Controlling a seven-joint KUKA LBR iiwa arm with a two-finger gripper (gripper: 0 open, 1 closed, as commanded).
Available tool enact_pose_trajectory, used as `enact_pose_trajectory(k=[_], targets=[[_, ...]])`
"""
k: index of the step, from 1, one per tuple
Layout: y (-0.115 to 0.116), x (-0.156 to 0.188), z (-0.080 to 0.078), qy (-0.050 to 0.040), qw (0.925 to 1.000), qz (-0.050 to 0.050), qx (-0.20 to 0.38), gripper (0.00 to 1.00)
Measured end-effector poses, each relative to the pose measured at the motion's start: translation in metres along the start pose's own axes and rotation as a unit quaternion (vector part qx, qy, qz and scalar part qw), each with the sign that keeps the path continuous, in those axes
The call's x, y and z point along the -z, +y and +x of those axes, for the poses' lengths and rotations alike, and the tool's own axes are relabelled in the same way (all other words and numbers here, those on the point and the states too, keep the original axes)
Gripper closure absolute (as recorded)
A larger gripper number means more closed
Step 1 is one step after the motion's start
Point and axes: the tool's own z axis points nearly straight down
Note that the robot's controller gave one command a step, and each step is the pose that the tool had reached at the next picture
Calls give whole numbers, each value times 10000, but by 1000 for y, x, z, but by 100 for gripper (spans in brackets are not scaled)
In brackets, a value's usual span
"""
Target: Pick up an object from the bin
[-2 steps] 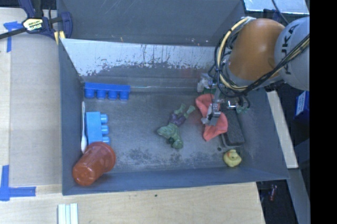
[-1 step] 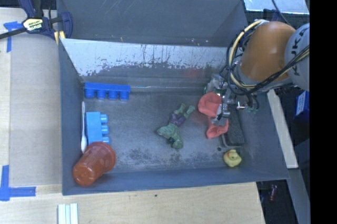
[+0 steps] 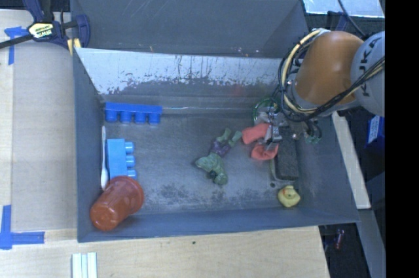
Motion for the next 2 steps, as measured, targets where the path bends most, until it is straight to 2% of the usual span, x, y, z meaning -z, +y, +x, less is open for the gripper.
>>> enact_pose_trajectory(k=[1,2], targets=[[0,0,0,0,10000,0,-3,100],[0,20,2,53,9999,-9,139,100]])
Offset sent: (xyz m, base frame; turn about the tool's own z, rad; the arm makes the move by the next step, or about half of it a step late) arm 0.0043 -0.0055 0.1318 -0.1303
